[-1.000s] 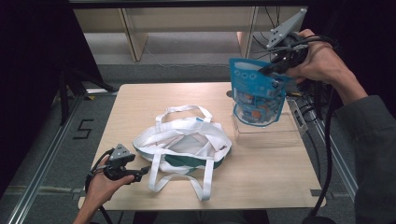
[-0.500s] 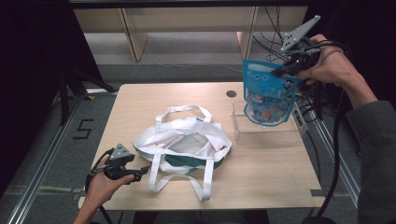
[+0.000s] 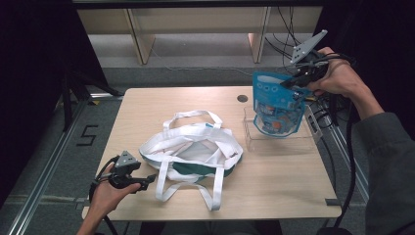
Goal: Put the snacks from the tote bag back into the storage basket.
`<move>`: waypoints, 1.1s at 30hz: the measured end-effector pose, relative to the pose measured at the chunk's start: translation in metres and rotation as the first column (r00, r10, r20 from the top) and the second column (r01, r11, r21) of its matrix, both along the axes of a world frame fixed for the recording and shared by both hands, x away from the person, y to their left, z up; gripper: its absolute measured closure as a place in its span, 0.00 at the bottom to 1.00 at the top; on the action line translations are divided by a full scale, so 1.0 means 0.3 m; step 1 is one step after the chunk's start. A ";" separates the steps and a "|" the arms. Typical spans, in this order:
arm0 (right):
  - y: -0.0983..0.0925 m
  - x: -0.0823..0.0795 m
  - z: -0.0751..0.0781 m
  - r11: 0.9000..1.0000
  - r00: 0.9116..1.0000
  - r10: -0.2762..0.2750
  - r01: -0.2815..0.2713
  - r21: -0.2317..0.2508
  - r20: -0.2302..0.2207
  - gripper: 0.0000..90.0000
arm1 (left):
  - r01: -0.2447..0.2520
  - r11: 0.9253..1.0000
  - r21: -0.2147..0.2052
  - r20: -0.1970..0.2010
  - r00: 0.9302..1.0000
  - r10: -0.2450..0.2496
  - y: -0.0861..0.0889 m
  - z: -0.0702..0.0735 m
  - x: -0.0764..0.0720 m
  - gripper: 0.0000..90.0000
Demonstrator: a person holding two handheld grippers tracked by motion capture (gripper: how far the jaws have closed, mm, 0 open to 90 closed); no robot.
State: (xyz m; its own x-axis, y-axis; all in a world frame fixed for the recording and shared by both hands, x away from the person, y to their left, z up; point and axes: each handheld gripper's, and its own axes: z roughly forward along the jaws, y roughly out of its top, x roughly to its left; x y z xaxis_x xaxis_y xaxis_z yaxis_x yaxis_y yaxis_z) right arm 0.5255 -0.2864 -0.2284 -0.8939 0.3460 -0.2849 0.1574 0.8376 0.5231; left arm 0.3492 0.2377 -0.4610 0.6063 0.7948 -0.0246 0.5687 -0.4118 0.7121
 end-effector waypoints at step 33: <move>-0.026 0.039 -0.178 0.985 0.983 0.164 -0.158 0.065 -0.088 1.00 | 0.012 1.000 0.023 -0.003 1.000 -0.012 -0.002 -0.003 0.004 0.27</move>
State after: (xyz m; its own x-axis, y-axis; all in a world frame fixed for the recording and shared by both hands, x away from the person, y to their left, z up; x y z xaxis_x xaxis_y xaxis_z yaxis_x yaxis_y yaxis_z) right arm 0.5374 -0.2942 -0.2817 -0.9608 0.2087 -0.1823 0.0728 0.8249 0.5606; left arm 0.3505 0.2370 -0.4619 0.6156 0.7880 -0.0081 0.5654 -0.4345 0.7011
